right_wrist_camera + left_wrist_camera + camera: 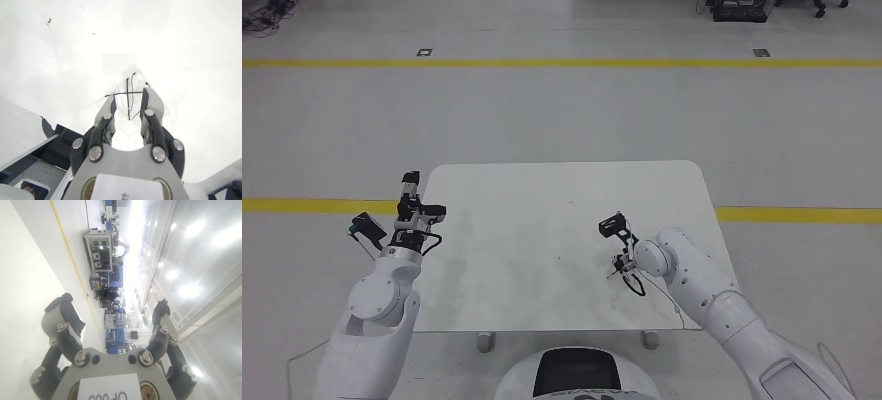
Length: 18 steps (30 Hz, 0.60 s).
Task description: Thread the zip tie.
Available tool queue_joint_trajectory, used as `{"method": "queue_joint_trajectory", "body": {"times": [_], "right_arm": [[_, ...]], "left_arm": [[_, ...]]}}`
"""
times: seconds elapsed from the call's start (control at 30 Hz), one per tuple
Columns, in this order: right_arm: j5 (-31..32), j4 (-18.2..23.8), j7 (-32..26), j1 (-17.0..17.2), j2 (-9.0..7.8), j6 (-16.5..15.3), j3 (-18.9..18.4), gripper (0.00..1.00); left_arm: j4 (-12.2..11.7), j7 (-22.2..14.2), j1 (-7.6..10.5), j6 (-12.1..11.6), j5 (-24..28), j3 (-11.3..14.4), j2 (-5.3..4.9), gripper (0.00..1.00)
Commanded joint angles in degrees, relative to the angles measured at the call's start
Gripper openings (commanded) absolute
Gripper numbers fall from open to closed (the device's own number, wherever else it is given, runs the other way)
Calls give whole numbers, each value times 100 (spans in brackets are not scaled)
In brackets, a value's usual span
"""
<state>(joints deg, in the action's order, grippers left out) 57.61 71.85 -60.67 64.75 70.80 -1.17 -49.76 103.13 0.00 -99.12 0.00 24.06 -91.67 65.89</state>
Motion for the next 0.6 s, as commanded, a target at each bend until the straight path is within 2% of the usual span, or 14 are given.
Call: {"method": "queue_joint_trajectory", "body": {"times": [0.0,0.3,0.57], "right_arm": [[-15,-64,14,-22,15,-12,25,24],[-82,-370,98,-147,86,-42,120,12],[-121,-617,122,-250,152,-37,210,11]], "left_arm": [[0,0,0,0,0,0,0,100],[0,0,0,0,0,0,0,100],[0,0,0,0,0,0,0,100]]}}
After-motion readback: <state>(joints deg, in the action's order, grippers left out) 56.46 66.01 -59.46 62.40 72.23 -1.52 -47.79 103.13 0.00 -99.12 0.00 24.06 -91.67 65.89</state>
